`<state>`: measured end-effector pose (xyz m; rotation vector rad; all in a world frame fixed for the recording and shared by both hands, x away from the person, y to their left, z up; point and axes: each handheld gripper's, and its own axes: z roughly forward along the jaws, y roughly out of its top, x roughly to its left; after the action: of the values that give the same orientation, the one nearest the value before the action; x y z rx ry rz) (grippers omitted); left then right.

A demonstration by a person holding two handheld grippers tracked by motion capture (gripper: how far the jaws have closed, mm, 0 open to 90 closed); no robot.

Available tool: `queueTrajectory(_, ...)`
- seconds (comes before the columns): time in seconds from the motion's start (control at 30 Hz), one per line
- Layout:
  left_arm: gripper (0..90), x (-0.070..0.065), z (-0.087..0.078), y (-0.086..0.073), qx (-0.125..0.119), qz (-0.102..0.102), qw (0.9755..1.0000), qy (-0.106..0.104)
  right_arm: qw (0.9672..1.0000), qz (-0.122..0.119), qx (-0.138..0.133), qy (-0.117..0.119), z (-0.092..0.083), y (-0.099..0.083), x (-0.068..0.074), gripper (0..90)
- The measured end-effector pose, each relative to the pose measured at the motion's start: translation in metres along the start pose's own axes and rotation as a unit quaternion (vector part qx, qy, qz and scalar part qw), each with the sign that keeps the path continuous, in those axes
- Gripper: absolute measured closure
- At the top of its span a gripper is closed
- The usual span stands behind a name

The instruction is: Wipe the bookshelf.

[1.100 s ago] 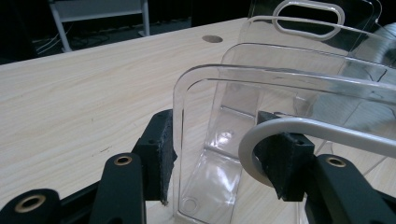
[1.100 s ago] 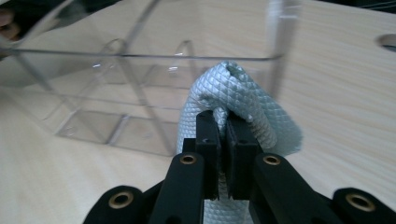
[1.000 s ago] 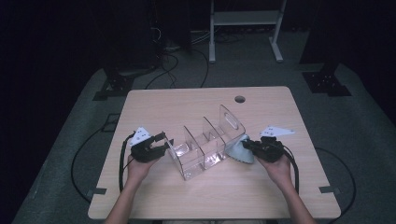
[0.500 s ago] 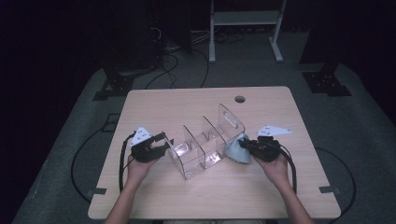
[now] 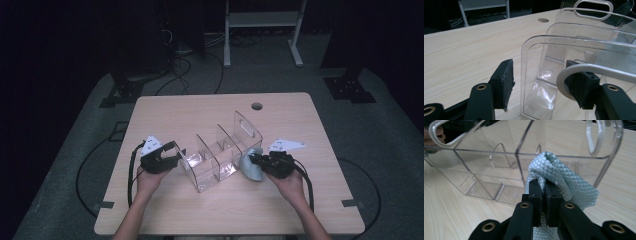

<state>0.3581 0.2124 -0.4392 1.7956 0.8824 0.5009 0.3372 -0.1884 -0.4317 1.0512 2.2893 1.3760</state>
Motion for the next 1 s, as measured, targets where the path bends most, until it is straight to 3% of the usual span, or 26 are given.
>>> queueTrajectory(0.03,47.0,-0.001,0.0,0.0,-0.002,0.004,1.0,-0.001,1.0,0.002,0.0,-0.001,0.0,-0.001,-0.001,85.1)
queueTrajectory(0.27,48.2,-0.003,0.0,0.001,0.001,0.018,0.9998,-0.005,1.0,0.006,-0.001,-0.003,-0.006,-0.002,-0.003,85.1)
queueTrajectory(0.5,48.1,-0.008,0.0,0.0,0.003,0.032,0.999,-0.031,0.9999,-0.003,-0.007,-0.015,-0.032,-0.007,0.001,85.1)
queueTrajectory(0.63,48.1,-0.012,0.001,0.0,0.003,0.037,0.9981,-0.049,0.9992,0.025,-0.012,-0.028,-0.045,-0.016,-0.013,85.1)
queueTrajectory(0.73,48.0,-0.017,0.002,0.001,0.004,0.041,0.9977,-0.054,0.999,0.03,-0.013,-0.029,-0.046,-0.018,-0.017,85.1)
queueTrajectory(0.83,48.0,-0.017,0.002,0.0,0.002,0.036,0.9978,-0.055,0.9992,0.025,-0.014,-0.028,-0.044,-0.016,-0.012,85.1)
queueTrajectory(1.0,47.9,-0.017,0.001,-0.001,-0.001,0.04,0.9977,-0.055,0.9999,0.008,-0.007,0.003,-0.032,-0.017,0.006,85.1)
